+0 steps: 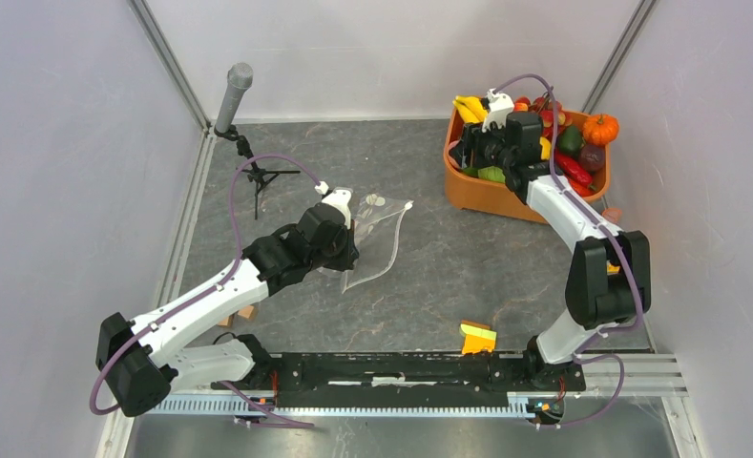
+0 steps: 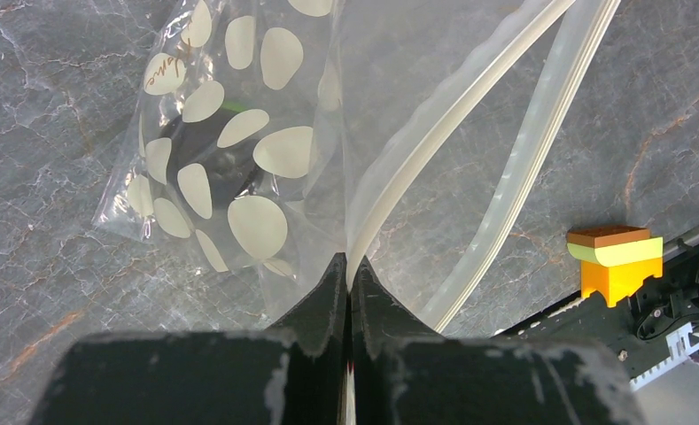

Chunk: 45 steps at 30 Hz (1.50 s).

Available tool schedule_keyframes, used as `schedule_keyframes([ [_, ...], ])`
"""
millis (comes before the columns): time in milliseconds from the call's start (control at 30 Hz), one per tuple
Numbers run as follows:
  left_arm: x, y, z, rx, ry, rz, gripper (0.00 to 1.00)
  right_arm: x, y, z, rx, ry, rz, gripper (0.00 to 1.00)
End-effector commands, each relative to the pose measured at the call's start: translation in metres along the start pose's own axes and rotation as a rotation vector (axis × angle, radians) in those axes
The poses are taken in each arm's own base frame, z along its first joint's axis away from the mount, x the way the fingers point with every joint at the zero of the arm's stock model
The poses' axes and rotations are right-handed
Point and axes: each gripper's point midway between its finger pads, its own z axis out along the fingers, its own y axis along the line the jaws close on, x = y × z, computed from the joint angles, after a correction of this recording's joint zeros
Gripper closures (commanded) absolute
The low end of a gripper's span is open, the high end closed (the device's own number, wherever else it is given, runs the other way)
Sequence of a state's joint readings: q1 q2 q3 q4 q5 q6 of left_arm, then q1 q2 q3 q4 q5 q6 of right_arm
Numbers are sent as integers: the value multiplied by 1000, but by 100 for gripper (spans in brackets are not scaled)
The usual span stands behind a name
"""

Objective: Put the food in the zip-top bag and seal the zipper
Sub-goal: Pick up the fake fruit from the bin, then place the fake fruit in the zipper food storage bag.

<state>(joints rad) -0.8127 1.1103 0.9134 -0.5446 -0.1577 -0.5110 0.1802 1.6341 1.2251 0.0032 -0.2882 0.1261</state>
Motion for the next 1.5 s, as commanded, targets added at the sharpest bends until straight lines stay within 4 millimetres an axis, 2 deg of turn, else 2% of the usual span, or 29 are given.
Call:
schedule_keyframes([
  [0,-10,0,-4,-1,-35,-1,96,6,1,1,-11,27,3,44],
  [67,-10,1,-4,-4,-36,0,96,-8,5,-8,-12,-22,-3,50],
  [167,-11,1,-4,-3,-38,0,96,-37,11,-24,-15,-116,-17,51],
  [267,-12,0,-4,-3,-43,3,96,-56,16,-38,-14,-173,-24,50],
  [467,-11,2,-3,-8,-39,5,96,-64,27,-60,-42,-228,-18,51],
  [567,-11,2,-4,-8,-39,6,96,-63,45,-74,-120,-242,-1,51],
  [700,-15,-1,-4,-2,-44,4,96,-56,89,-104,-329,-308,54,51],
  [800,-18,-3,-4,6,-44,4,96,-40,129,-126,-484,-325,75,51],
  [1033,-22,-7,-6,14,-52,-2,96,7,215,-162,-706,-263,11,51],
  [1133,-23,-8,-7,21,-53,-6,96,24,232,-166,-743,-237,19,51],
  [1267,-25,-14,-9,47,-49,-9,96,42,244,-158,-726,-189,-11,50],
  [1467,-30,-22,-16,81,-49,-22,95,51,261,-137,-700,-171,-32,50],
])
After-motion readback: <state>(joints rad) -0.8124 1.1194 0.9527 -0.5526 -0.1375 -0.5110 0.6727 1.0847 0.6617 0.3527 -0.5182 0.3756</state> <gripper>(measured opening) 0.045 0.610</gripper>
